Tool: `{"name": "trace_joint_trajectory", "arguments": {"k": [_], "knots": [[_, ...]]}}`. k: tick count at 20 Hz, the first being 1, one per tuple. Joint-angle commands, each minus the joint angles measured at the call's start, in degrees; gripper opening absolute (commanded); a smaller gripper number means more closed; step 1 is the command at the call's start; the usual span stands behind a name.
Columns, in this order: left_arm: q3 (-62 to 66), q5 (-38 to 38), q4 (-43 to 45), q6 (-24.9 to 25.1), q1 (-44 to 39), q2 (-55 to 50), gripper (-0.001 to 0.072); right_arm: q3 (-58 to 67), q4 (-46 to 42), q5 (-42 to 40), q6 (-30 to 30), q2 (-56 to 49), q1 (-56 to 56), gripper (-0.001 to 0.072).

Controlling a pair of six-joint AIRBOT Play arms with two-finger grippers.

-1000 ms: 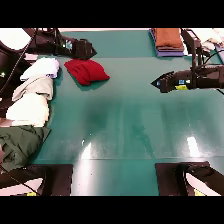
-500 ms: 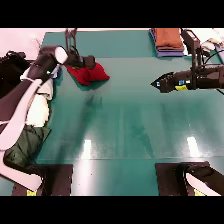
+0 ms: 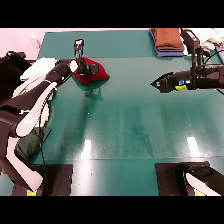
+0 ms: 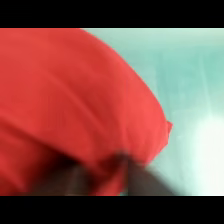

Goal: Fold the shirts.

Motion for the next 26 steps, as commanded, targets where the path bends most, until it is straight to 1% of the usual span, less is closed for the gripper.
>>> {"name": "trace_joint_trajectory", "arguments": {"k": [1, 4, 6, 8, 9, 11, 13, 14, 17, 19, 20, 21, 22, 24, 26], "knots": [[4.83, -2.82, 0.02, 0.37, -0.04, 0.13, 0.0026, 0.04, 0.0, -0.42, 0.0, 0.02, 0.07, 0.0017], [15.56, -9.6, 1.31, 0.92, -0.04, 3.91, 0.0026, 0.09, -0.04, -1.33, -0.02, 1.29, -0.07, 0.0018], [21.57, -12.52, 3.08, 6.32, -0.04, 9.4, 0.0026, 1.57, -0.11, -2.12, -0.02, 3.23, -0.07, 0.0017], [22.01, -13.35, 3.08, 10.91, -0.22, 17.99, 0.0025, 5.38, -0.22, -2.56, -0.02, 5.18, -0.07, 0.0018], [21.99, -14.67, 2.99, 12.13, -0.22, 21.97, 0.0025, 7.91, -0.48, -2.82, -0.02, 5.92, -0.07, 0.0017], [21.99, -18.62, 2.97, 12.44, -0.74, 28.89, 0.0025, 12.66, -0.57, -3.65, -0.02, 6.73, -0.07, 0.0017], [21.9, -22.86, 2.97, 14.32, -3.15, 33.35, 0.0024, 17.33, -0.52, -3.58, 0.0, 6.93, -0.07, 0.0017], [21.05, -23.71, 2.93, 15.61, -5.6, 34.73, 0.0025, 19.39, -0.52, -3.65, -0.02, 6.91, -0.07, 0.0017], [17.33, -24.24, 2.32, 16.15, -15.98, 34.73, 0.0025, 23.69, -0.57, -3.56, -0.02, 6.93, -0.07, 0.0017], [13.81, -22.58, -1.66, 19.85, -23.71, 32.57, 0.0026, 25.31, -0.55, -3.5, 0.0, 6.93, -0.07, 0.0017], [12.48, -22.03, -4.31, 22.77, -27.12, 30.67, 0.0027, 25.51, -0.55, -3.58, 0.0, 6.93, -0.07, 0.0018], [11.85, -21.86, -5.95, 25.29, -29.64, 28.83, 0.0027, 25.49, -0.59, -3.37, 0.0, 6.95, -0.07, 0.0018], [11.8, -21.94, -6.32, 27.02, -31.39, 26.88, 0.0043, 25.49, -0.57, -3.02, 0.0, 6.93, -0.07, 0.0018], [11.82, -21.92, -5.99, 26.32, -31.39, 24.96, 0.053, 25.44, -0.57, -2.84, 0.0, 6.93, -0.07, 0.0018], [11.82, -22.25, -4.98, 23.89, -27.36, 25.22, 0.053, 25.44, -0.59, -2.86, -0.02, 6.93, -0.07, 0.0018]]}}
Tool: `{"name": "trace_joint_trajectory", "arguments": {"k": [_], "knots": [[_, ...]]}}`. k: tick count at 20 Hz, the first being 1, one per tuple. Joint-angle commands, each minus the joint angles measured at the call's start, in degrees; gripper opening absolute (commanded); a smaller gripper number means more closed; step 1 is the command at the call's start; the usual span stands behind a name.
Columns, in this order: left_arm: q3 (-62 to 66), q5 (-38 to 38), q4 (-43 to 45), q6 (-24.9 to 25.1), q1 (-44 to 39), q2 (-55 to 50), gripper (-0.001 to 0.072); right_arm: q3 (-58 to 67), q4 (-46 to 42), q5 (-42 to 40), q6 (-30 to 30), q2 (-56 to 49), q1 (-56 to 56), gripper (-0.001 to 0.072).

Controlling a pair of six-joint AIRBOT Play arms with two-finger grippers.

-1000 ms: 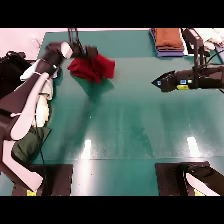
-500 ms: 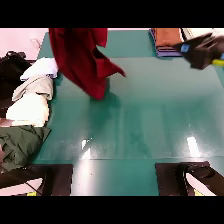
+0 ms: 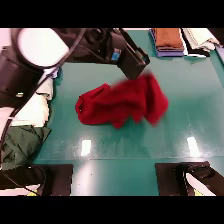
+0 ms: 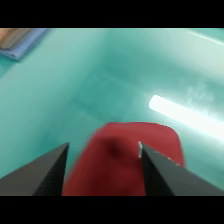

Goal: Fold the shirts.

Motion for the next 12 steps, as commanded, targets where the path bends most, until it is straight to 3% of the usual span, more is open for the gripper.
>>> {"name": "trace_joint_trajectory", "arguments": {"k": [1, 7, 10, 12], "knots": [[-0.55, -1.01, 0.0, -1.7, 4.17, -1.03, 0.053, 0.39, 0.02, 0.22, 0.0, 0.02, -0.02, 0.0018], [-9.51, -8.22, -1.2, -10.71, 31.76, -2.82, 0.053, 0.37, 0.11, 0.57, 0.0, -0.66, 0.0, 0.0018], [-20.65, -8.41, -8.5, -9.68, 39.65, -6.12, 0.0529, 0.39, 0.59, 2.64, 0.31, -2.51, 0.11, 0.0018], [-26.38, -7.21, -9.81, -5.97, 41.44, -9.33, 0.053, 0.37, 0.61, 4.0, 0.42, -4.04, 0.11, 0.0018]]}}
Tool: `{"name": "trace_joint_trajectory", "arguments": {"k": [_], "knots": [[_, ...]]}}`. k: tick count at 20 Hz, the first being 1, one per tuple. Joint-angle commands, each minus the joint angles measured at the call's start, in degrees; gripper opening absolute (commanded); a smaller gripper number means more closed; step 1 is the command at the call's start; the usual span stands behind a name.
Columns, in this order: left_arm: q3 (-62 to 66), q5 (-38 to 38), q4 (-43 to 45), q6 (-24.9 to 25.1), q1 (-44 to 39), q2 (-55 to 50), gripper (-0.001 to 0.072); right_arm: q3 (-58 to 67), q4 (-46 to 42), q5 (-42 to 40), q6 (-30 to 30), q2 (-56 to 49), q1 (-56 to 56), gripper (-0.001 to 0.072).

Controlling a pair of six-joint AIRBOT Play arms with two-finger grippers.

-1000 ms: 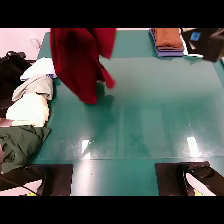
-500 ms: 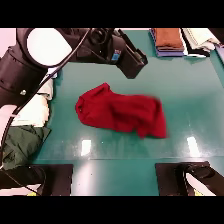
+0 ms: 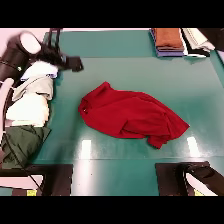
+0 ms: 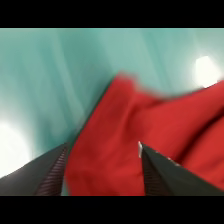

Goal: Fold the shirts.

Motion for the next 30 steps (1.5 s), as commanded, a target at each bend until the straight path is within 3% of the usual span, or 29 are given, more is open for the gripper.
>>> {"name": "trace_joint_trajectory", "arguments": {"k": [1, 9, 14, 15, 17, 21, 26, 27, 28, 29, 30], "knots": [[-9.92, 0.7, -4.26, 3.85, 5.75, -5.16, 0.0529, 0.07, 0.26, 2.47, 0.35, -2.36, 0.07, 0.0017], [-10.91, 4.17, -12.17, 10.54, 4.52, -13.97, 0.0529, 0.04, 1.51, 4.98, 2.69, -5.53, 0.07, 0.0018], [-10.91, 2.97, -13.9, 10.43, 1.66, -14.64, 0.0528, 0.04, 1.6, 5.18, 2.69, -5.51, 0.07, 0.0018], [-10.91, 2.01, -15.32, 10.4, 1.51, -14.64, 0.0483, 0.04, 1.49, 5.2, 2.69, -5.53, 0.02, 0.0018], [-10.58, 0.9, -17.16, 10.32, 1.53, -14.53, 0.0034, 0.0, 1.53, 6.29, 2.69, -5.53, -0.96, 0.0018], [-1.05, -6.27, -16.74, 10.21, 4.11, -14.47, 0.0025, -6.19, 1.18, 13.73, 2.71, -3.1, -8.94, 0.0018], [11.69, -10.27, -16.76, 8.22, 8.57, -14.47, 0.0026, -34.82, 1.09, 15.5, 2.73, 7.23, -32.79, 0.002], [12.85, -10.19, -16.72, 8.24, 8.74, -14.47, 0.0026, -41.48, 1.14, 15.5, 2.71, 8.74, -38.82, 0.0114], [13.51, -10.03, -16.76, 8.2, 8.72, -14.47, 0.0026, -47.32, 1.27, 15.43, 2.67, 9.55, -44.15, 0.0372], [13.75, -9.68, -16.79, 8.2, 8.72, -14.47, 0.0025, -53.07, 1.29, 15.04, 2.64, 9.68, -49.29, 0.0489], [13.73, -9.33, -16.79, 7.89, 8.72, -14.47, 0.0025, -57.66, 1.27, 14.4, 2.23, 9.38, -53.29, 0.0481]]}}
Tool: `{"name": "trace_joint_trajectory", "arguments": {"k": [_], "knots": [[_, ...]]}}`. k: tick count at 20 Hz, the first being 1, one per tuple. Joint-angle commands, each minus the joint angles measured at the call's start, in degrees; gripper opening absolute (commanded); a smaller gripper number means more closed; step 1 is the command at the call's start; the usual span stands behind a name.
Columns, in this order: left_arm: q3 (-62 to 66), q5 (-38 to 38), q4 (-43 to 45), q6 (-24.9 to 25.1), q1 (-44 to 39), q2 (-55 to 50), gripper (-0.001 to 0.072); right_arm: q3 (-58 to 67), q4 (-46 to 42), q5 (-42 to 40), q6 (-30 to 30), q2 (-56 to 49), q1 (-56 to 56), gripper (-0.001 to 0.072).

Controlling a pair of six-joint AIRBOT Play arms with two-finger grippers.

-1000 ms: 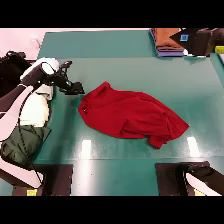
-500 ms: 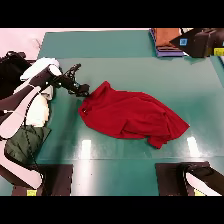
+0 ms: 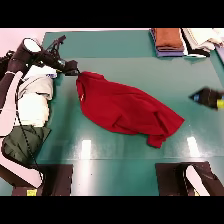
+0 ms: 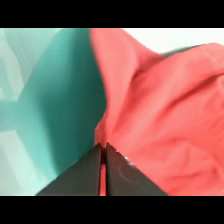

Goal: Fold the shirts.

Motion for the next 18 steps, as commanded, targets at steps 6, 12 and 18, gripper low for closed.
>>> {"name": "trace_joint_trajectory", "arguments": {"k": [6, 12, 18], "knots": [[2.4, 0.94, -0.13, -1.73, 0.63, 0.0, 0.0025, -25.57, 5.42, -13.0, -5.05, -8.0, -13.33, 0.0377], [2.4, 0.02, -0.13, -1.84, 0.63, 0.0, 0.0025, -18.86, 7.61, -22.16, -5.05, -22.18, -1.6, 0.0376], [3.65, -1.4, 0.2, -6.03, 0.63, 1.09, 0.0024, -8.63, 7.56, -20.22, -9.79, -27.85, 7.19, 0.0017]]}}
